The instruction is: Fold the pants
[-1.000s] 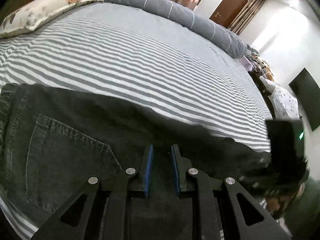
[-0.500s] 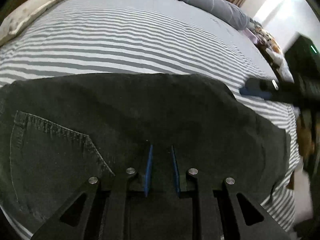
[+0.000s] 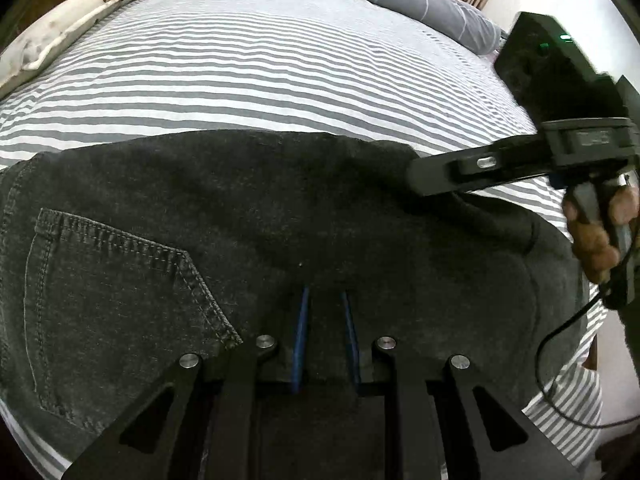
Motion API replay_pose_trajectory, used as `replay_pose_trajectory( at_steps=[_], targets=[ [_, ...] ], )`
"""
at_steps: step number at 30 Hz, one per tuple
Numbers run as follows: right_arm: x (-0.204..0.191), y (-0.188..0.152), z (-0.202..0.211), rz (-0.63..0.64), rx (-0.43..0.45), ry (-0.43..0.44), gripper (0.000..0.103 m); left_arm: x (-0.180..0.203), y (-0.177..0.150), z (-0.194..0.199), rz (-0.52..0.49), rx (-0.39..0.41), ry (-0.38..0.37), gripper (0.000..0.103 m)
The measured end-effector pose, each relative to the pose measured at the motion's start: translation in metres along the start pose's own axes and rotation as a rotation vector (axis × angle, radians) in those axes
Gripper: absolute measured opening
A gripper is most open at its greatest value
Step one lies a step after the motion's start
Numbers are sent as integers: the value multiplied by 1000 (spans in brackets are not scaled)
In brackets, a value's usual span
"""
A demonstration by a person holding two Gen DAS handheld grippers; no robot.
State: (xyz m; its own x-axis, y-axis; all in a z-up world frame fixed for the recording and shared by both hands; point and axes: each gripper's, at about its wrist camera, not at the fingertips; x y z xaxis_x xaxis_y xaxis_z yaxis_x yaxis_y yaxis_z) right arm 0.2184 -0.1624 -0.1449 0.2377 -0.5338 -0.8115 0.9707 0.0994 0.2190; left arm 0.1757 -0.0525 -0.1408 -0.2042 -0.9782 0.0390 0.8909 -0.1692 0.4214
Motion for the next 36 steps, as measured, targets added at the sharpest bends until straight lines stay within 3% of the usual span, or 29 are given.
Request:
replay_pose_trajectory(
  at_steps=[3,5,8,11,15,19,23,25,27,29,36],
  targets=[
    [9,1,-7,-63,52,43,36,5,1,0,3,5,-4,20],
    [1,-4,-6,-43,90,48,24,2,-2,1,19,5,-19,20],
    [-18,-19,-3,38,108,27,15,-12,-5,6,82,0,-50,20],
    [-39,-40,-10,105,96,9,14,-25,-4,19,135,34,-20,20],
    [-47,-57,-34,164,47,-73,14,-44,-4,34,194,51,-47,20],
    [-38,-69,-55,151,48,-118,17,-57,-7,39,230,57,-100,20],
    [-34,-70,-54,123,81,-94,20,-55,-3,47,228,95,-130,20],
    [-33,-67,-54,110,86,-88,24,-49,-1,39,189,73,-106,20],
    [-31,-64,-54,80,100,-44,36,-43,2,22,160,7,-35,20],
    [-25,-61,-45,23,146,30,43,-47,-3,12,176,-16,-36,20],
    [-8,-40,-33,-83,244,148,41,-43,-5,17,143,7,-14,20]
  ],
)
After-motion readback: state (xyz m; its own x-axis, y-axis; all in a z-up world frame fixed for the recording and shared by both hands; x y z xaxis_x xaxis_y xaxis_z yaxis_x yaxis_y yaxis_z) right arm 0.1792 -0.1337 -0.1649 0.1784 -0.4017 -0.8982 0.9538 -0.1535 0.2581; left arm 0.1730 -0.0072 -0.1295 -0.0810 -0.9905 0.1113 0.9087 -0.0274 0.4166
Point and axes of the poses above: each gripper's, at about its wrist camera, not at the fingertips, and z roughly against the way its jaws point, x to its right, y to its top, and after that the axes turned 15 degrees about y, right-handed
